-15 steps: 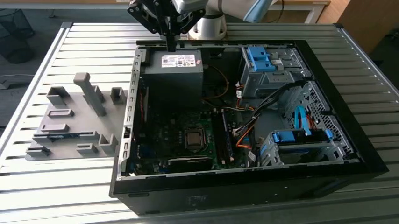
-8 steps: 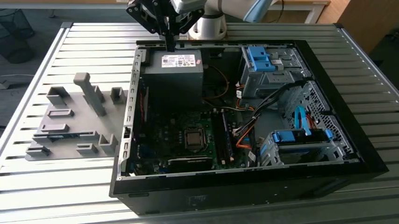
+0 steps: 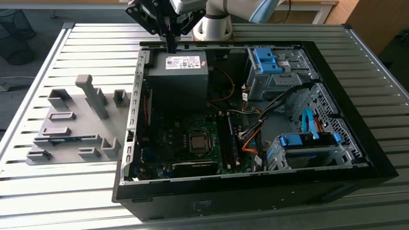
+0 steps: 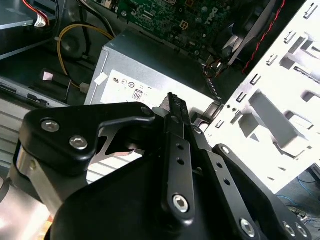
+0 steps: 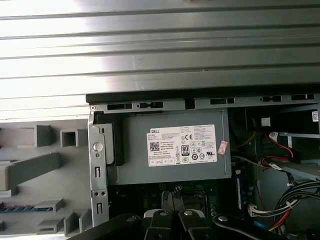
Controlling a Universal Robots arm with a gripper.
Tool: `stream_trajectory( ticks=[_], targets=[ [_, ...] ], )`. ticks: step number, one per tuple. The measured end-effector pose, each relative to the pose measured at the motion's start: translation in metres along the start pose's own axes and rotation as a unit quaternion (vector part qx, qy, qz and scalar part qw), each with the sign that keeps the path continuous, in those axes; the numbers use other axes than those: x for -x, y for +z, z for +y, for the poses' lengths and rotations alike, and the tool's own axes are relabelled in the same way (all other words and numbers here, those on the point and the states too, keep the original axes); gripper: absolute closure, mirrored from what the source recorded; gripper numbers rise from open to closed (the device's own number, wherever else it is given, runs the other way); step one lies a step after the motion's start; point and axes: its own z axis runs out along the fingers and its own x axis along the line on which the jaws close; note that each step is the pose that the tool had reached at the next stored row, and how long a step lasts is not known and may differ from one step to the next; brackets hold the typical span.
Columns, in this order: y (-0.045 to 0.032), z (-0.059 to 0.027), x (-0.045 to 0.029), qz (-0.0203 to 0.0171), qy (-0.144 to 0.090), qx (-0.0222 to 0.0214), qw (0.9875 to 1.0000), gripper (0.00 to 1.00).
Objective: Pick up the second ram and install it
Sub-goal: 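Reach for the second ram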
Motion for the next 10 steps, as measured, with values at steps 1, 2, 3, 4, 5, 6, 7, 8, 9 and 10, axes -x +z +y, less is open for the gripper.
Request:
stream_trajectory(
  ticks=[1, 2, 3, 4, 5, 6, 7, 8, 9, 10],
  targets=[
    [0.0000, 0.0000, -0.0002, 0.0000, 0.000, 0.0000, 1.0000, 0.88],
    [0.0000, 0.0000, -0.0004, 0.0000, 0.000, 0.0000, 1.0000, 0.88],
    [0.0000, 0.0000, -0.0006, 0.0000, 0.000, 0.0000, 1.0000, 0.88],
    [0.0000, -0.0001, -0.0007, 0.0000, 0.000, 0.0000, 1.0000, 0.88],
    [0.0006, -0.0006, -0.0077, 0.0000, 0.000, 0.0000, 1.0000, 0.88],
    [0.0013, -0.0011, -0.0139, 0.0001, 0.000, 0.0000, 1.0000, 0.88],
    [0.0014, -0.0011, -0.0141, 0.0001, 0.000, 0.0000, 1.0000, 0.88],
    [0.0014, -0.0012, -0.0142, 0.0001, 0.000, 0.0000, 1.0000, 0.88],
    [0.0014, -0.0012, -0.0145, 0.0001, 0.000, 0.0000, 1.0000, 0.88],
    [0.0014, -0.0012, -0.0147, 0.0001, 0.000, 0.0000, 1.0000, 0.88]
  ],
)
